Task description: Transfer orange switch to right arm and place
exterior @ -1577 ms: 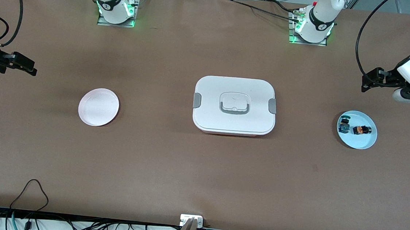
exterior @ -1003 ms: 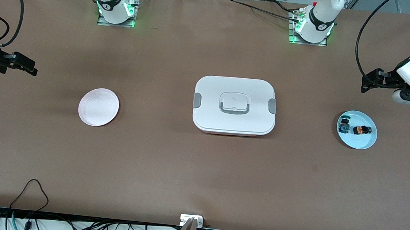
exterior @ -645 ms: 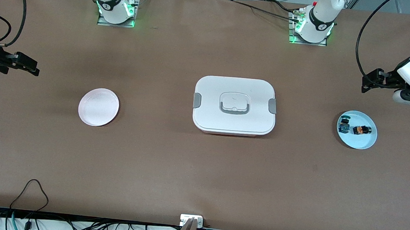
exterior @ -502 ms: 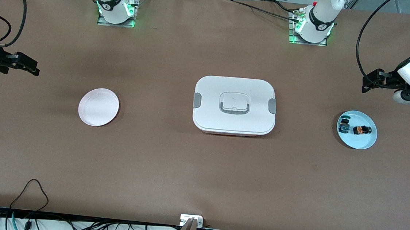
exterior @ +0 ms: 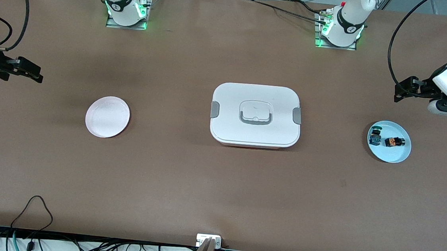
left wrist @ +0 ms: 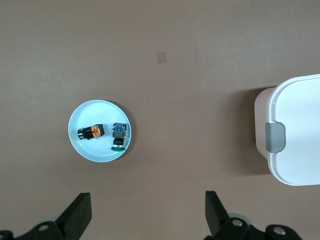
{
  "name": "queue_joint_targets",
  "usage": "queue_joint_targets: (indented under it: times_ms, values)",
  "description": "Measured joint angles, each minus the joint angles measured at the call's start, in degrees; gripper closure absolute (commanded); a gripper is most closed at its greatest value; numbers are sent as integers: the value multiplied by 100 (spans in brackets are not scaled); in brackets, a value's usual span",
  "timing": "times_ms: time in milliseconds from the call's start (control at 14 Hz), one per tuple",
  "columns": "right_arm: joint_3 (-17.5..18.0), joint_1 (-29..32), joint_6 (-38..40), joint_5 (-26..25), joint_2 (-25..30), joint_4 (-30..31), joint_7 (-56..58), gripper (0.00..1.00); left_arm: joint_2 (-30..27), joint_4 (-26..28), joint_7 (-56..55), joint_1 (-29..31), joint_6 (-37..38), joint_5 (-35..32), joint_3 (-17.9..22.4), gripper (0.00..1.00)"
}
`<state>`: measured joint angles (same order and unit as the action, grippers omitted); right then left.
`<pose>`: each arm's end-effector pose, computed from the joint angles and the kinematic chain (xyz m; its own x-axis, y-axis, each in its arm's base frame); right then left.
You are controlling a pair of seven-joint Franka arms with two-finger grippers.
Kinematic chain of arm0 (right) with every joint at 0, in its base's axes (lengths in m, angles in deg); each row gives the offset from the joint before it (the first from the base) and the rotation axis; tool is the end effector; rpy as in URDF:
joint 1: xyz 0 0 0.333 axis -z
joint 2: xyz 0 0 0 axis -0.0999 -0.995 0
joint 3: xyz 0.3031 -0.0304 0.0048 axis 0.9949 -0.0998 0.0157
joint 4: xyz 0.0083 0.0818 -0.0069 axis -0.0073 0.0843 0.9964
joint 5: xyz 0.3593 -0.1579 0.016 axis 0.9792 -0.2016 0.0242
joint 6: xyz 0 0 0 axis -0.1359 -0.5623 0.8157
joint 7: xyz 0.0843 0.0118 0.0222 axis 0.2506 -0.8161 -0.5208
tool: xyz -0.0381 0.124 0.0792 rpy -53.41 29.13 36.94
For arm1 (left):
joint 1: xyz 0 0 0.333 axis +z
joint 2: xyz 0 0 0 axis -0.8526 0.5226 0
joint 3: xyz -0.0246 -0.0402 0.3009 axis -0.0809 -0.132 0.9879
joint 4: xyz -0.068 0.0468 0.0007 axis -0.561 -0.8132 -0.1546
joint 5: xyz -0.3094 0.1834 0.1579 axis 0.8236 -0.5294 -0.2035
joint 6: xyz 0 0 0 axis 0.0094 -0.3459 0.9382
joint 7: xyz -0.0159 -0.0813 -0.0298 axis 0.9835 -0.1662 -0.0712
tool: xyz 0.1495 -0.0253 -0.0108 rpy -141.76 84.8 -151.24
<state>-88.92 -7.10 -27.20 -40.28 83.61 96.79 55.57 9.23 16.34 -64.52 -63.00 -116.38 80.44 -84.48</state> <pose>0.5826 -0.0231 0.5121 0.9987 0.0235 -0.0451 0.0240 -0.9997 0.0089 0.5540 -0.0145 0.5277 0.9954 -0.0789 -0.0542 -0.0808 -0.9962 -0.0333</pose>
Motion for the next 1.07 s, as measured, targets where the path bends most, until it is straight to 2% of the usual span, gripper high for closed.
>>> queue_joint_targets:
  times_ms: [788, 1075]
  values:
    - [0, 0, 0, 0, 0, 0, 0, 0, 65, -4, 0, 65, 206, -4, 40, 0]
    - [0, -1, 0, 0, 0, 0, 0, 0, 408, 0, 0, 314, 236, -49, 50, 0]
